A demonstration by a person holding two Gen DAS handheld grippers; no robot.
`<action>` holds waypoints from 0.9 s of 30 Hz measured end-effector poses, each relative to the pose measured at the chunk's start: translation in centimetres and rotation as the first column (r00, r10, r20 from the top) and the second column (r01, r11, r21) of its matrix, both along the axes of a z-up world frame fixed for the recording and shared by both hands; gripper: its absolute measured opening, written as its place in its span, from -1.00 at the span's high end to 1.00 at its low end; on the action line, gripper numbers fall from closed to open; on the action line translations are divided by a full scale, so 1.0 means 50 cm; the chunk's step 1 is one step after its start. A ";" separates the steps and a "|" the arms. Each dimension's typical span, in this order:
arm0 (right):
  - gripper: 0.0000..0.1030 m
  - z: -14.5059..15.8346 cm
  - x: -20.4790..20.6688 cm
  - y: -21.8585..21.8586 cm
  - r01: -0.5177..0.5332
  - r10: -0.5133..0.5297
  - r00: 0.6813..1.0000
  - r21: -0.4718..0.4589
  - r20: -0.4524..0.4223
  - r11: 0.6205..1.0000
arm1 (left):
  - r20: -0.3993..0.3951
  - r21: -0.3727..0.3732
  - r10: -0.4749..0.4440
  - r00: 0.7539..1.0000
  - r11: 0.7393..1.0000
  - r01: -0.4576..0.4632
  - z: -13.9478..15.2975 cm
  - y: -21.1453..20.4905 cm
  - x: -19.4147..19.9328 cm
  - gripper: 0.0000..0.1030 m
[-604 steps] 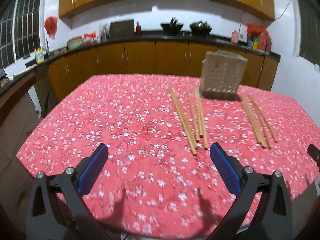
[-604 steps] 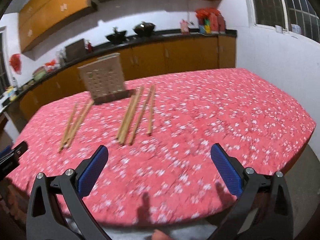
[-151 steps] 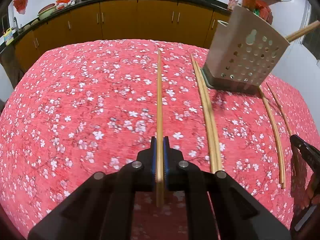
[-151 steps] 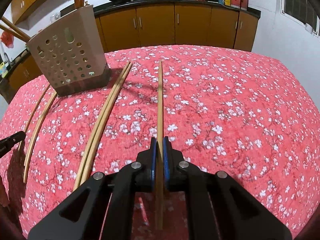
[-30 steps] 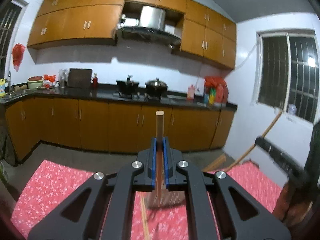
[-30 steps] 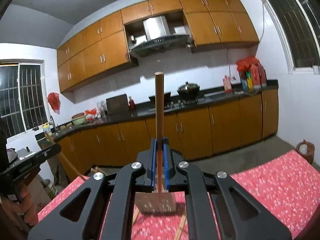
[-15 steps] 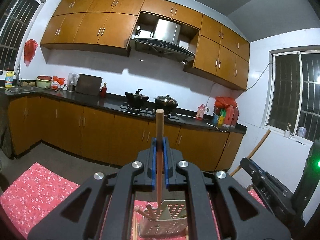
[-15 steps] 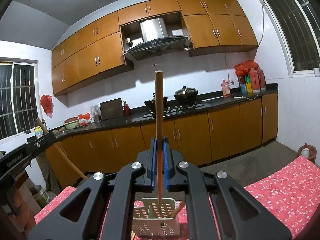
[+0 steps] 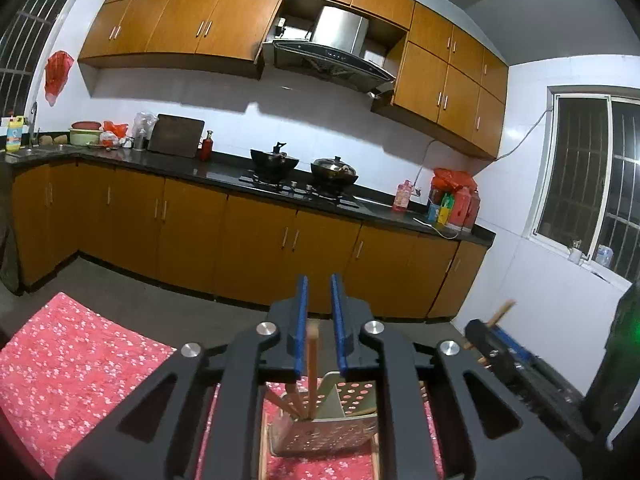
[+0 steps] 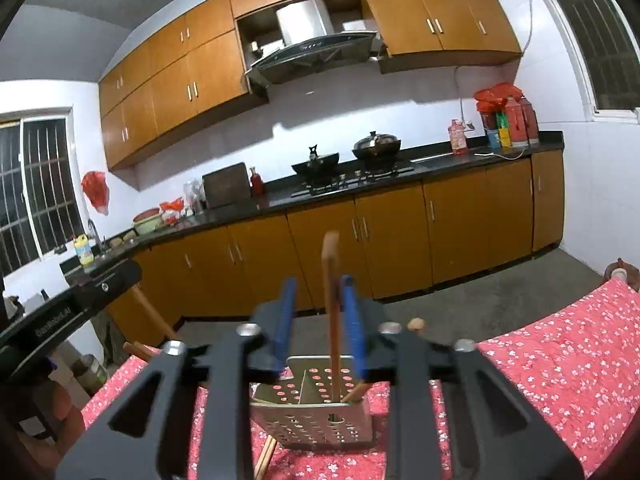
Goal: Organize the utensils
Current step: 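Open the left gripper into the holder while the right gripper releases its chopstick, then lower both tools back down to the remaining chopsticks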
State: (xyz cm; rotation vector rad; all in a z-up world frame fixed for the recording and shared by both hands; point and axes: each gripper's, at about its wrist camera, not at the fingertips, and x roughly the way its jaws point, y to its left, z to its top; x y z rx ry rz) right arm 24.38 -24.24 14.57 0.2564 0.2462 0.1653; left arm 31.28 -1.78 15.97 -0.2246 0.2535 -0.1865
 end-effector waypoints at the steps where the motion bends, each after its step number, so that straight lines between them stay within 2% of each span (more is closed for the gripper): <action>1: 0.38 0.002 -0.001 -0.002 0.001 -0.001 1.000 0.003 0.001 1.000 | 0.004 0.000 0.003 1.000 1.000 -0.003 0.003 0.002 -0.005 0.67; 11: 0.38 0.029 -0.099 -0.056 0.034 -0.035 0.999 0.031 0.019 0.999 | 0.029 -0.026 0.015 0.999 1.000 -0.014 0.031 0.048 -0.091 0.64; 14: 0.38 0.004 -0.117 -0.069 0.053 -0.053 0.998 0.021 -0.023 0.998 | 0.012 -0.019 0.022 1.000 1.000 -0.022 0.023 0.070 -0.124 0.62; 18: 0.38 -0.093 -0.111 -0.093 0.082 -0.081 0.980 -0.003 -0.183 0.997 | -0.050 0.015 0.050 0.998 0.999 -0.049 -0.025 0.096 -0.158 0.54; 20: 0.38 -0.148 -0.095 -0.094 0.083 -0.085 0.955 -0.022 -0.283 0.996 | -0.104 0.032 0.062 0.993 0.998 -0.059 -0.067 0.108 -0.164 0.54; 21: 0.44 -0.195 -0.081 -0.091 0.073 -0.079 0.930 -0.031 -0.359 0.997 | -0.138 0.041 0.066 0.988 0.997 -0.061 -0.090 0.113 -0.161 0.54; 22: 0.57 -0.217 -0.074 -0.088 0.061 -0.070 0.915 -0.035 -0.398 0.998 | -0.175 0.049 0.069 0.982 0.997 -0.062 -0.113 0.117 -0.156 0.54; 25: 0.67 -0.304 -0.045 -0.066 0.008 -0.020 0.845 -0.023 -0.534 1.000 | -0.318 0.086 0.075 0.945 0.995 -0.050 -0.203 0.122 -0.134 0.54; 27: 0.67 -0.345 -0.031 -0.050 -0.020 0.004 0.810 -0.022 -0.586 1.000 | -0.365 0.108 0.075 0.928 0.993 -0.038 -0.239 0.118 -0.126 0.54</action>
